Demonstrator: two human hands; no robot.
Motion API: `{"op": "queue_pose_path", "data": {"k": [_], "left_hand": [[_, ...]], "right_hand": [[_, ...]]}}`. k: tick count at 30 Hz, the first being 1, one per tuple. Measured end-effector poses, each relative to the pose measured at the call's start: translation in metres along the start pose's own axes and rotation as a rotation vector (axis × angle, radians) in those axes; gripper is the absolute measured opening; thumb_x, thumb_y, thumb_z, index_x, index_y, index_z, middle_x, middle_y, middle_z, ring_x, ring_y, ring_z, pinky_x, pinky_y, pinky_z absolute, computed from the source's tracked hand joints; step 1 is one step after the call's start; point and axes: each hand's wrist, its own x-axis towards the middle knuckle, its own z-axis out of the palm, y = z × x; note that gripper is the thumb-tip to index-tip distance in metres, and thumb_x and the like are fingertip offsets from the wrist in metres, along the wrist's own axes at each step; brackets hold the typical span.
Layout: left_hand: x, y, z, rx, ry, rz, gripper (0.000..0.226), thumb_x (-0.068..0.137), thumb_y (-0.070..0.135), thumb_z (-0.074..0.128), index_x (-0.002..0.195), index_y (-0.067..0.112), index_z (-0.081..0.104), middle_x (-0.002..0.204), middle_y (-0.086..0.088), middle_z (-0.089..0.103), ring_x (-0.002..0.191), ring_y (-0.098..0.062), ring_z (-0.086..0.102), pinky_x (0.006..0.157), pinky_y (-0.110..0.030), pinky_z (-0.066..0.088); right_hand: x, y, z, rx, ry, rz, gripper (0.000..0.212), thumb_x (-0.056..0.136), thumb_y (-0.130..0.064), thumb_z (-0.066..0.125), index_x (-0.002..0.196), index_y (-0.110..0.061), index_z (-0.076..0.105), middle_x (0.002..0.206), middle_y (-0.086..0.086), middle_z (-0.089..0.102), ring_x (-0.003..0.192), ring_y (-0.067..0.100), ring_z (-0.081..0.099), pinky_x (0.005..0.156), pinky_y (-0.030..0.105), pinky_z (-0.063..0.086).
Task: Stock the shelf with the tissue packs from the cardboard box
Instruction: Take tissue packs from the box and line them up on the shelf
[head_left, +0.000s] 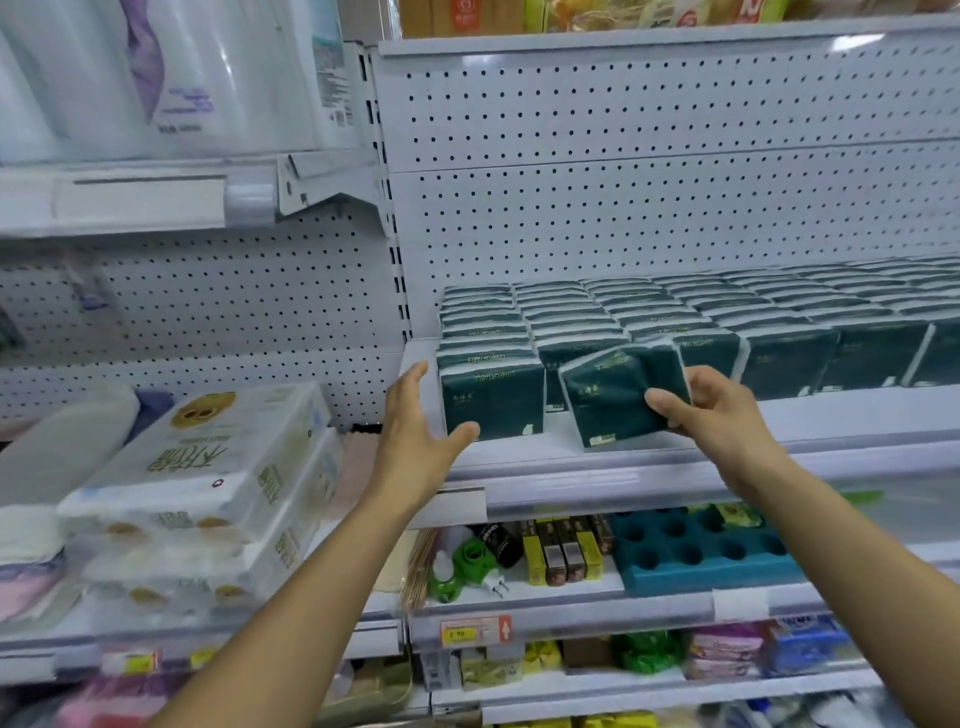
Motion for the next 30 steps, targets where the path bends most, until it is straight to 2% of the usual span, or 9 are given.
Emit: {"op": "queue_pose_path", "data": {"k": [2,5,7,9,12,18,21,24,30], "left_hand": [[0.006,-0.002,0.007,0.068,-0.028,0.032,0.086,0.087,0.029,0.073,0.153,0.03,0.018,0.159,0.007,0.019,0.143,-0.018,0.029,0.116,-0.04,0.03],[0.016,-0.003,0.015,0.143,-0.031,0.034,0.086,0.09,0.027,0.07,0.155,0.028,0.014,0.161,0.005,0.018,0.145,-0.018,0.026,0.117,-0.04,0.028],[0.023,-0.004,0.019,0.149,-0.019,0.043,0.084,0.09,0.023,0.069,0.155,0.027,0.015,0.159,0.003,0.025,0.143,-0.018,0.031,0.116,-0.042,0.031],[0.027,-0.004,0.023,0.157,-0.004,0.061,0.081,0.091,0.019,0.067,0.154,0.028,0.018,0.156,0.003,0.033,0.139,-0.018,0.039,0.113,-0.044,0.037],[0.029,-0.002,0.025,0.185,0.033,0.086,0.076,0.093,0.015,0.064,0.153,0.026,0.02,0.152,0.001,0.04,0.133,-0.021,0.044,0.11,-0.035,0.037],[0.029,-0.005,0.024,0.26,0.031,0.203,0.073,0.095,0.014,0.061,0.154,0.024,0.019,0.162,0.002,0.014,0.145,-0.015,0.023,0.106,-0.018,0.019],[0.031,-0.006,0.027,0.297,-0.011,0.225,0.074,0.096,0.017,0.06,0.155,0.027,0.016,0.164,0.005,0.0,0.148,-0.011,0.012,0.108,-0.018,0.016],[0.035,-0.005,0.031,0.341,-0.019,0.213,0.074,0.097,0.018,0.058,0.156,0.026,0.013,0.164,0.004,-0.007,0.149,-0.015,0.011,0.113,-0.026,0.021],[0.039,-0.002,0.033,0.4,-0.011,0.199,0.073,0.097,0.02,0.058,0.155,0.024,0.015,0.164,0.002,-0.005,0.149,-0.02,0.013,0.113,-0.034,0.028]], "right_hand": [[0.004,0.007,0.006,-0.111,0.048,0.007,0.024,0.086,-0.024,0.072,0.081,-0.005,0.059,0.074,0.015,0.061,0.071,0.024,0.059,0.072,0.036,0.046],[0.009,0.006,0.018,-0.326,0.111,-0.08,0.031,0.083,-0.026,0.075,0.066,-0.015,0.051,0.061,0.001,0.055,0.058,0.01,0.053,0.058,0.03,0.035],[0.012,0.005,0.026,-0.447,0.139,-0.125,0.032,0.081,-0.03,0.076,0.075,-0.02,0.046,0.071,-0.003,0.049,0.064,0.011,0.05,0.055,0.027,0.033],[0.016,0.009,0.032,-0.497,0.152,-0.135,0.037,0.082,-0.031,0.076,0.1,-0.018,0.046,0.085,-0.001,0.052,0.076,0.017,0.051,0.062,0.031,0.041],[0.021,0.012,0.036,-0.539,0.155,-0.21,0.053,0.085,-0.025,0.074,0.125,-0.017,0.041,0.09,0.0,0.056,0.08,0.022,0.057,0.071,0.041,0.051],[0.029,0.016,0.032,-0.833,0.168,-0.522,0.061,0.077,-0.02,0.08,0.129,-0.016,0.049,0.116,0.009,0.05,0.084,0.027,0.054,0.063,0.04,0.051],[0.033,0.019,0.032,-1.126,0.216,-0.744,0.063,0.069,-0.032,0.085,0.125,-0.02,0.06,0.131,0.014,0.051,0.112,0.034,0.048,0.084,0.047,0.044],[0.041,0.019,0.035,-1.235,0.161,-0.845,0.066,0.069,-0.036,0.085,0.129,-0.022,0.061,0.143,0.012,0.049,0.13,0.03,0.038,0.1,0.048,0.032],[0.045,0.013,0.042,-1.253,0.1,-0.765,0.07,0.069,-0.03,0.086,0.132,-0.019,0.058,0.142,0.012,0.05,0.134,0.031,0.044,0.107,0.051,0.031]]}}
